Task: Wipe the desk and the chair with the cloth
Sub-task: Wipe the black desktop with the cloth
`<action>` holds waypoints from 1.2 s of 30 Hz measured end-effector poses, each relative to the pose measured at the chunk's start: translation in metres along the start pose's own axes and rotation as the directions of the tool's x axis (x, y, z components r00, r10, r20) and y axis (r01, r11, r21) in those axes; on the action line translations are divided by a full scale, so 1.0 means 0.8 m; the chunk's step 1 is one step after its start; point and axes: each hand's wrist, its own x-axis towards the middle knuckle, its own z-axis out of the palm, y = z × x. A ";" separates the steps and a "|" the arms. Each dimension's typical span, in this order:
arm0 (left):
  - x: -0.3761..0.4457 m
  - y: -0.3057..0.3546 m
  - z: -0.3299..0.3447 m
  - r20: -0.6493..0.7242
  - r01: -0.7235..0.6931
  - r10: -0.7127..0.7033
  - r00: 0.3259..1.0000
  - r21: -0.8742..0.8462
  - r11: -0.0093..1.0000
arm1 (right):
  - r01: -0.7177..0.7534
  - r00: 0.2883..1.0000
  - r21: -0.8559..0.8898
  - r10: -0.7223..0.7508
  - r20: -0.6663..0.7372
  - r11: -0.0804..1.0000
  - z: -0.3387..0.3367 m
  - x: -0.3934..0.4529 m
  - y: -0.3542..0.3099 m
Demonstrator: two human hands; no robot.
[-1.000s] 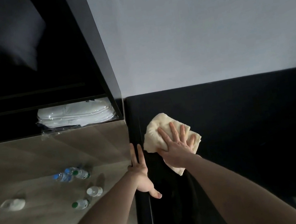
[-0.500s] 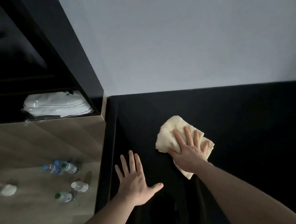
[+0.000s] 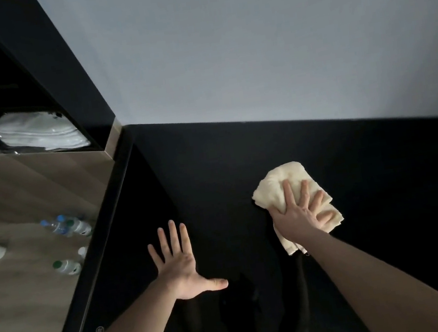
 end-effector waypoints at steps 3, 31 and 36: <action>0.006 -0.001 -0.001 0.007 0.000 0.000 1.000 -0.005 1.000 | -0.043 0.999 0.016 0.042 0.014 0.999 0.001 0.008 -0.032; -0.055 0.274 0.089 -0.219 -0.235 0.236 0.947 0.030 0.971 | 0.361 0.932 -0.139 -0.352 0.081 0.922 -0.049 0.005 0.205; -0.071 0.398 0.109 -0.179 -0.118 0.113 0.977 -0.019 0.993 | 0.313 0.949 -0.117 -0.305 0.081 0.943 -0.104 0.038 0.376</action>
